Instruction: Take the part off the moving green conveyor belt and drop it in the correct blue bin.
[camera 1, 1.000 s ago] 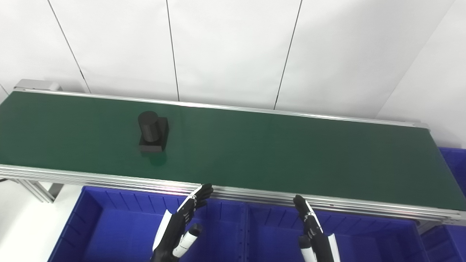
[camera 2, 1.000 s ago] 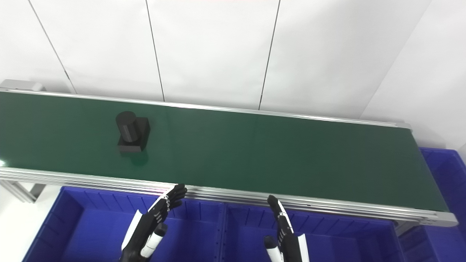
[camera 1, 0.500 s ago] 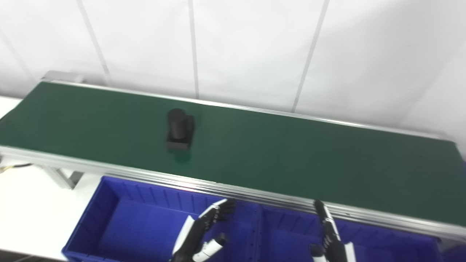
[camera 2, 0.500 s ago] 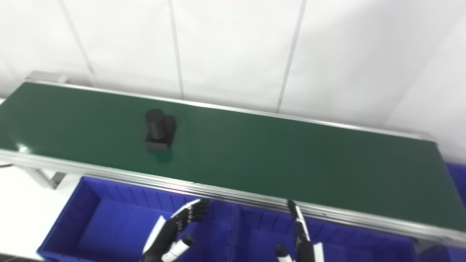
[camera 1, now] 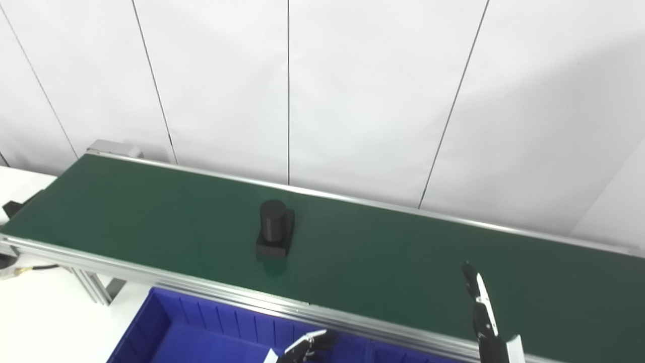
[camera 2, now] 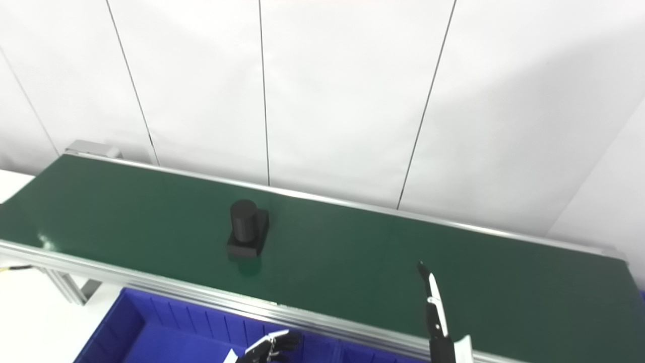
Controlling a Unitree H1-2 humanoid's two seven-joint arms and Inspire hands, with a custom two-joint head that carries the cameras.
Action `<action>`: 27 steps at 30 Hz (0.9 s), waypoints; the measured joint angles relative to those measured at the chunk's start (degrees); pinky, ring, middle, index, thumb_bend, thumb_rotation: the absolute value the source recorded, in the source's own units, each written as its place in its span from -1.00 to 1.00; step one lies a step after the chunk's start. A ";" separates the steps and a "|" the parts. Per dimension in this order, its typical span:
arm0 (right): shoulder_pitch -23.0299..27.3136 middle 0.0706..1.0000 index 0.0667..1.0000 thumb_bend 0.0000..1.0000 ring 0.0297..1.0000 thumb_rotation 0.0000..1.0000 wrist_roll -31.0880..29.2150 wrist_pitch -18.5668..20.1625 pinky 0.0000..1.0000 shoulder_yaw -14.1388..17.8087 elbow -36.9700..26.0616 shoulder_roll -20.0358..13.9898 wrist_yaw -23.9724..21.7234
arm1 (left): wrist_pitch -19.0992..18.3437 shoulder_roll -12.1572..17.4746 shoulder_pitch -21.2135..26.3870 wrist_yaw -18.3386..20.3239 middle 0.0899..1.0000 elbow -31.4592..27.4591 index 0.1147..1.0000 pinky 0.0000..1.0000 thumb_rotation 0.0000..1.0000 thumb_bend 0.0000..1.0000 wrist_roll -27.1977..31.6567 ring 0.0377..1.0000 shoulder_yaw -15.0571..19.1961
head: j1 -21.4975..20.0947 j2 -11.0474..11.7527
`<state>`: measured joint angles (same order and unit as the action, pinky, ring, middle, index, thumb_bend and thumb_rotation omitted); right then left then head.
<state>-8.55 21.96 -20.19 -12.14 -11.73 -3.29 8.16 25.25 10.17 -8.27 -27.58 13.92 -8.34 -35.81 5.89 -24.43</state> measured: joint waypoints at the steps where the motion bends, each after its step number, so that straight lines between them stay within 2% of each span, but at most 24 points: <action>1: 0.88 0.99 0.99 0.90 0.99 0.98 0.29 1.04 0.91 0.26 -0.12 -0.08 -0.81 | 0.00 0.29 0.22 -0.79 0.52 0.06 0.45 0.39 0.68 0.62 -0.05 0.52 -0.49 | 0.00 0.00; 6: 5.46 0.99 0.98 0.87 0.94 0.90 1.66 8.09 0.78 1.40 -1.85 -0.84 -5.08 | 0.00 2.06 1.69 -4.66 0.55 0.12 0.50 0.42 0.75 0.59 -0.94 0.54 -3.69 | -0.97 0.35; 8: 7.58 0.98 0.97 0.84 0.92 0.87 2.56 9.92 0.71 1.37 -2.24 -1.26 -6.47 | 0.00 2.71 2.01 -4.69 0.56 0.09 0.51 0.42 0.75 0.62 -0.86 0.55 -4.14 | -2.20 0.26; 11: 10.67 0.98 0.96 0.76 0.92 0.81 3.73 12.83 0.72 1.16 -2.28 -1.25 -8.52 | 0.00 2.92 2.13 -4.69 0.55 0.10 0.51 0.41 0.76 0.64 -0.81 0.55 -4.20 | -2.72 0.35; 13: 12.08 0.95 0.92 0.70 0.87 0.68 5.10 14.90 0.65 0.56 -2.25 -1.24 -9.71 | 0.00 2.94 2.13 -4.57 0.57 0.23 0.53 0.43 0.73 0.65 -0.41 0.56 -4.21 | -3.61 0.53; 19: 16.18 0.90 0.89 0.72 0.81 0.53 9.31 20.54 0.57 -1.42 1.47 -0.42 -12.25 | 0.00 2.92 2.13 -2.71 0.56 0.92 0.52 0.42 0.74 0.65 1.55 0.55 -3.62 | -6.33 -0.09; 21: 18.05 0.87 0.87 0.73 0.75 0.47 10.33 21.95 0.49 -1.64 3.90 0.34 -12.24 | 0.00 2.95 2.09 -1.98 0.59 0.78 0.55 0.45 0.77 0.68 1.68 0.58 -3.17 | -8.43 -1.14; 24: 21.08 0.84 0.86 0.76 0.73 0.44 11.87 24.11 0.48 -2.13 7.65 1.39 -12.06 | 0.00 3.09 1.38 0.46 0.60 -1.19 0.55 0.46 0.76 0.71 2.58 0.59 -2.06 | -9.58 -1.76; 27: 24.11 0.83 0.85 0.80 0.74 0.42 12.95 24.63 0.54 -2.46 11.90 1.80 -11.60 | 0.00 2.89 0.26 3.09 0.59 -2.89 0.53 0.47 0.75 0.74 3.64 0.59 -0.18 | -10.29 -2.29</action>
<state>15.56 34.91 4.44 -14.59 0.17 -1.49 -3.45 25.25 13.06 -8.01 -24.48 11.03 -4.70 -35.99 -4.39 -26.72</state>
